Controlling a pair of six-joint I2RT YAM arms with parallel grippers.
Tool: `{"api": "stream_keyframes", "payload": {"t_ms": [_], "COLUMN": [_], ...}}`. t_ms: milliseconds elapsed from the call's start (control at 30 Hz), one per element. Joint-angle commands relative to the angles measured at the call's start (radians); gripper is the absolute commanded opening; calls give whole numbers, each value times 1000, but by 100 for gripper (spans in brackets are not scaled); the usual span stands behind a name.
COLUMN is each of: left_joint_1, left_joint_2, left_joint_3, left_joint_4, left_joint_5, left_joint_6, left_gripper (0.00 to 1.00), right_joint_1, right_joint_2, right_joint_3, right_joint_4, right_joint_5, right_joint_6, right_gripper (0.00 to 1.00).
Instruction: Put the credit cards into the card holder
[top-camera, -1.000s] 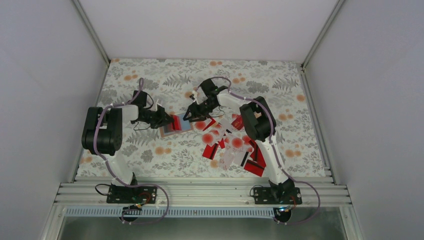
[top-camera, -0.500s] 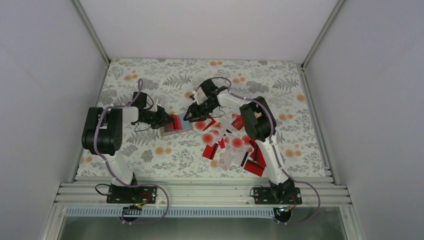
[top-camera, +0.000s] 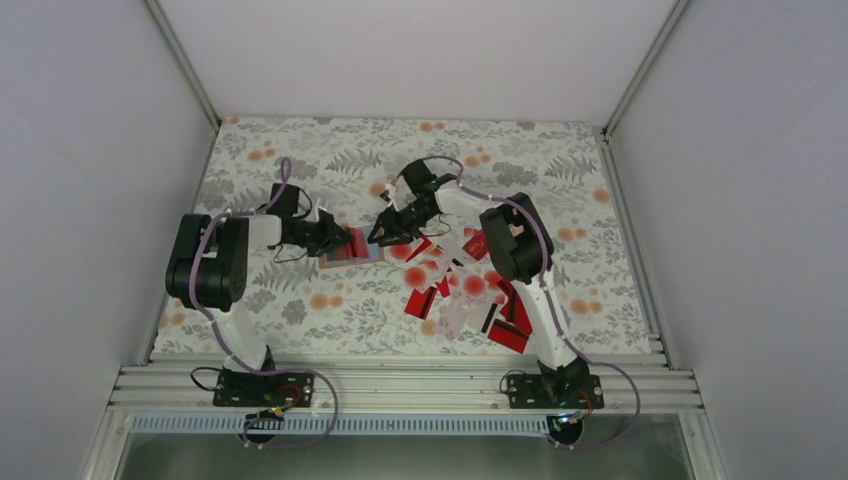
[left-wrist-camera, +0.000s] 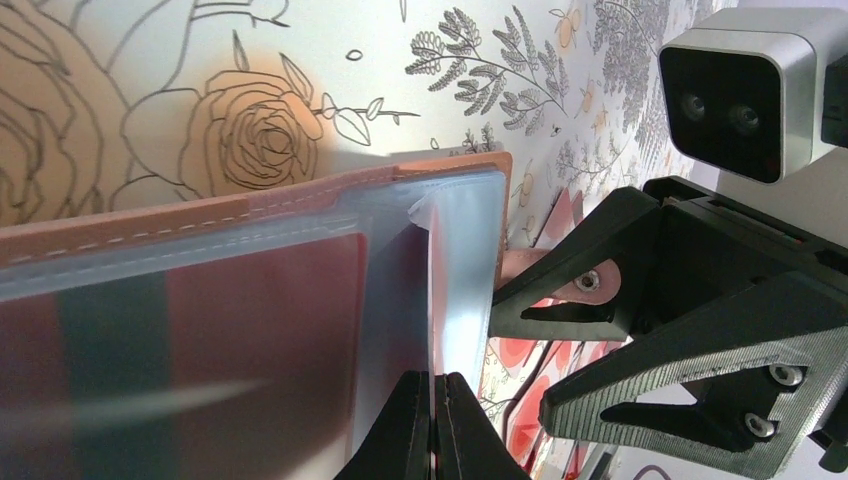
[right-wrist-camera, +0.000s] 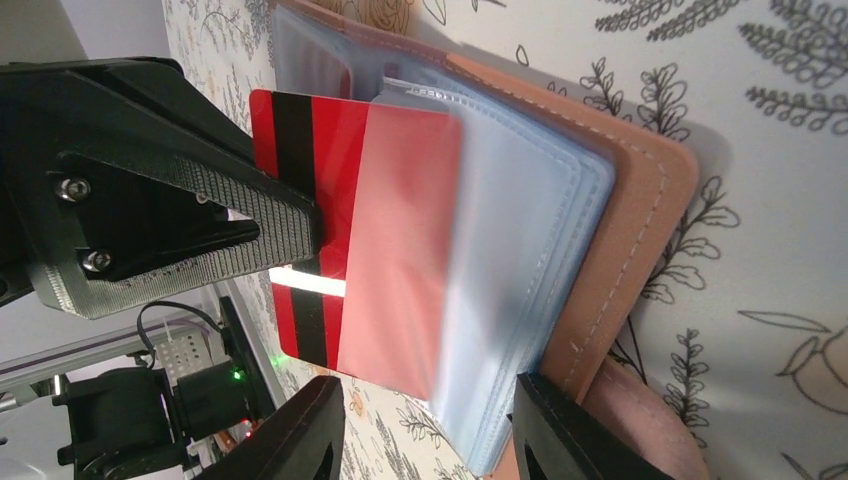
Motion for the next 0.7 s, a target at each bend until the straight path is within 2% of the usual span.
{"api": "stream_keyframes", "payload": {"t_ms": [0,467,533,600,667], "left_joint_1": [-23,-35,-35,-36,-35], "left_joint_2": [20,78,79,68,55], "left_joint_3": [4,94,102,116,137], "left_joint_4": [42,-115,-121,-145,-186], "left_joint_5": [-3,-31,-33,-55,-87], "left_joint_6": [-17,140,145,155,174], "left_gripper": [2,4,10,23,31], "right_joint_1": [15,15,15,15,15], "right_joint_2": [4,-11,-15,-18,-25], "right_joint_3": [-49,-64,-70,-73,-75], "right_joint_4": [-62,-50,-47,-45,-44], "right_joint_5": [46,56,58,61,65], "right_joint_6": [-5,1,2,4,5], "right_gripper": [44,43,44,43,43]}}
